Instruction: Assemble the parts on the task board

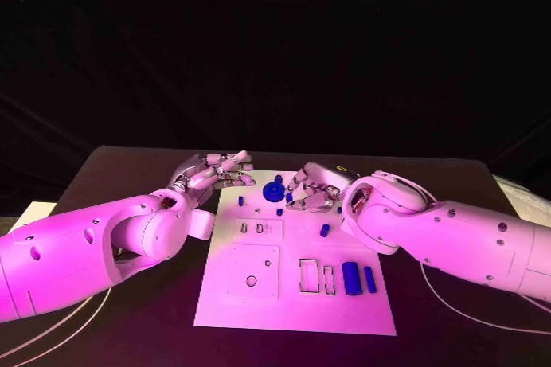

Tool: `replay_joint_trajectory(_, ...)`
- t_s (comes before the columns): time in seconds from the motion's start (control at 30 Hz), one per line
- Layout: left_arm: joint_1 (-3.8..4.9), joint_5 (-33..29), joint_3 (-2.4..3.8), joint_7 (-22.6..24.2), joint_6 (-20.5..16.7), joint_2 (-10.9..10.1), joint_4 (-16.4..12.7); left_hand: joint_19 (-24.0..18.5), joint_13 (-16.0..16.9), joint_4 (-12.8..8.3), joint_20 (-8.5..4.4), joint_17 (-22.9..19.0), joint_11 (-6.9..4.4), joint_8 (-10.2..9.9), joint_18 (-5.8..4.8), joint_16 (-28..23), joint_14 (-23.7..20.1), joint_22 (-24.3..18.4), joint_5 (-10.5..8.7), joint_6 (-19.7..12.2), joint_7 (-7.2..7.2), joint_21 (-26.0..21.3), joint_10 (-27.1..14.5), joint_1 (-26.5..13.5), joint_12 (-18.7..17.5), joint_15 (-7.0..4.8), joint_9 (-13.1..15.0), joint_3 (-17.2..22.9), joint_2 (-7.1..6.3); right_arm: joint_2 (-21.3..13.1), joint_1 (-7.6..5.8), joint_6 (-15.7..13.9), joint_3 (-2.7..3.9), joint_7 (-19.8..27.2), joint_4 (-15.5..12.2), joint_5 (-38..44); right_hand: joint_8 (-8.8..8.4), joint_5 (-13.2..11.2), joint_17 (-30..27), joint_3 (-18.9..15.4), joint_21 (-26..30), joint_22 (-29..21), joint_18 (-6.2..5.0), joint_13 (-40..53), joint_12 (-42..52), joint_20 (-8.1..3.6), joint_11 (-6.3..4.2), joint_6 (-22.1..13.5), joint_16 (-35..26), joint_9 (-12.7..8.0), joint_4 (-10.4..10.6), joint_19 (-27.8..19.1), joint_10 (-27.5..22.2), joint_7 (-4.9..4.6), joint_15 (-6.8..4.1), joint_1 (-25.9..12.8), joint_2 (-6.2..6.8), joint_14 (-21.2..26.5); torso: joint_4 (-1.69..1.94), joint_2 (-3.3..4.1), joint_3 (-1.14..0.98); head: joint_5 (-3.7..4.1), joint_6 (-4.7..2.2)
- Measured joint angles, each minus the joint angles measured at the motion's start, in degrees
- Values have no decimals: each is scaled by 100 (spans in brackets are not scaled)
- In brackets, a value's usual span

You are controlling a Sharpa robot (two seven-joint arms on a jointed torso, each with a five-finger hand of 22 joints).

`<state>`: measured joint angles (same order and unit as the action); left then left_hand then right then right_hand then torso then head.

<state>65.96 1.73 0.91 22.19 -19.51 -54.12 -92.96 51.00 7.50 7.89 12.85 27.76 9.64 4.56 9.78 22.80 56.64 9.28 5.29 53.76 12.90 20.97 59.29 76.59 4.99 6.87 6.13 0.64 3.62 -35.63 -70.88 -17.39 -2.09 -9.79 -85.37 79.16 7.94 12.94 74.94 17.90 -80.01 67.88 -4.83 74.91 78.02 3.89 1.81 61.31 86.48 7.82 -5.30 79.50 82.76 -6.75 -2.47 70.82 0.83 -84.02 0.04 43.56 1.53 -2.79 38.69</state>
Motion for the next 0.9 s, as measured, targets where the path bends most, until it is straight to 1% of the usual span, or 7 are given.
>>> replay_joint_trajectory(0.07,0,-6,0,0,-21,5,28,-180,0,-30,59,-143,29,0,-1,-174,-192,-69,0,9,11,-120,-11,0,0,52,2,-1,0,122,58,33,-17,-112,-9,157,-5,0,0,1,0,-3,0,0,0,0,0,-10,0,0,1,0,0,4,0,0,0,0,0,0,0,-27,7)
replay_joint_trajectory(0.17,1,-16,0,3,-53,9,40,-303,-16,-54,121,-291,79,0,0,-335,-292,-129,0,-21,42,-219,-61,0,-37,116,1,23,0,249,126,69,-27,-242,7,339,-10,0,0,1,29,-15,0,0,-25,0,0,-12,-28,0,1,0,0,2,0,0,0,0,3,1,0,-47,23)
replay_joint_trajectory(0.3,1,-40,0,13,-85,10,41,-453,-56,-72,192,-464,110,-27,1,-535,-357,-206,0,-42,63,-334,-93,0,-66,142,1,41,0,400,217,96,-40,-379,60,532,-21,0,-1,1,32,-44,0,-1,-25,23,21,-17,-34,0,1,-23,-21,-2,0,0,0,0,7,3,2,-60,43)
replay_joint_trajectory(0.57,1,-106,0,41,-127,20,-7,-515,-70,-88,211,-578,111,-27,0,-635,-380,-257,0,-41,63,-398,-93,0,-66,164,0,57,0,626,340,117,-47,-571,145,789,-33,-1,-1,1,32,-56,0,-1,-48,23,21,-23,-34,-5,2,-23,-21,-8,0,-18,-16,0,-3,7,3,-63,57)
replay_joint_trajectory(0.67,1,-134,0,50,-131,34,-34,-526,-75,-88,222,-583,113,-27,0,-654,-380,-258,0,-41,63,-398,-95,0,-66,164,0,57,0,699,366,118,-62,-625,189,854,-42,-1,-1,1,56,-75,0,1,-51,23,21,-28,-34,-5,2,-23,-20,-12,1,-18,-16,0,-5,7,3,-59,72)
replay_joint_trajectory(0.7,1,-140,0,51,-132,36,-40,-535,-81,-88,231,-594,130,-27,0,-662,-380,-265,0,-42,63,-398,-113,0,-66,164,0,57,0,714,374,118,-65,-640,196,872,-42,-1,-1,0,56,-79,0,3,-70,23,21,-45,-34,-4,2,-23,-21,-28,1,-18,-16,0,-4,7,3,-58,76)
replay_joint_trajectory(0.9,0,-172,0,53,-135,39,-52,-535,-81,-88,231,-604,132,-27,0,-662,-380,-265,0,-41,62,-398,-114,0,-66,164,0,57,0,767,408,117,-78,-689,227,947,-44,-1,-2,0,56,-79,0,3,-70,23,42,-55,-34,1,1,-22,-41,-21,1,-18,-16,0,-4,8,-2,-59,116)
